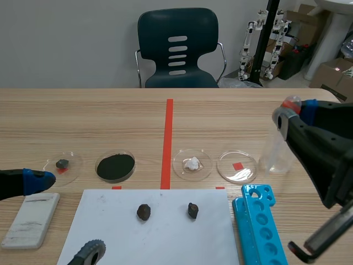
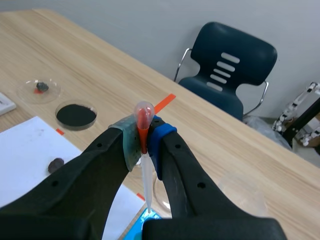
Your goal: Put the dropper in the beaker
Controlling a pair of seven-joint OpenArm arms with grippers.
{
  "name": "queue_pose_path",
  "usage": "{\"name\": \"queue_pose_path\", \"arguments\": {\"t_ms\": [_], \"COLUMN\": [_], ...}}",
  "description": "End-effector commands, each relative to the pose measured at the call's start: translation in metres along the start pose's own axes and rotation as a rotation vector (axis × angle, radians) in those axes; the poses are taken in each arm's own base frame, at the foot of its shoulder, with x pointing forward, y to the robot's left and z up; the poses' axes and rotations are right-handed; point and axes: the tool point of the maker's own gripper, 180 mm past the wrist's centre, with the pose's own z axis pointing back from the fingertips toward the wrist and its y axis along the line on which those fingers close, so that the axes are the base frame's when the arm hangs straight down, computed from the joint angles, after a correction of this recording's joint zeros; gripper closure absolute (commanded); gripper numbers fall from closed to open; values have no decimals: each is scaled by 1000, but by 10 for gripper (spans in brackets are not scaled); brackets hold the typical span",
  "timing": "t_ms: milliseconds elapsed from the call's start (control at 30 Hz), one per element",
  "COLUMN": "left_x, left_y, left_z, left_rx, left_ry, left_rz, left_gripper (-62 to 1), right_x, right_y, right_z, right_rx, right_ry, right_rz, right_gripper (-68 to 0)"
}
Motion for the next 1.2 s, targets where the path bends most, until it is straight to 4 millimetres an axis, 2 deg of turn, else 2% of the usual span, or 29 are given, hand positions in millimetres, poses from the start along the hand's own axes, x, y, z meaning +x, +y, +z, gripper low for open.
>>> {"name": "queue_pose_path", "arguments": {"t_ms": [0,33,267,800,967,1167], "left_x": [6,6,6,6,6,6], "left_y": [-3,-3,-3,-3,-3,-3], "left_z": [0,0,0,0,0,0], "left_rx": [0,0,0,0,0,0], "left_ry": [-26,-26,-26,-26,-26,-26], "left_rz": [16,16,16,16,16,16], "left_gripper": [-623,-623,-623,-623,-623,-623], "right_x": [6,9,14,11,3,-6], "right_y": [-8,-14,-23,-29,-42,-72], "right_z": [-1,-3,-10,-15,-21,-30], "right_rx": [-20,-33,-52,-64,-94,-164], "right_ry": [-26,-37,-54,-33,-23,-48], "right_rz": [19,39,70,87,84,76], "right_gripper": [-11,-11,-11,-11,-11,-11]}}
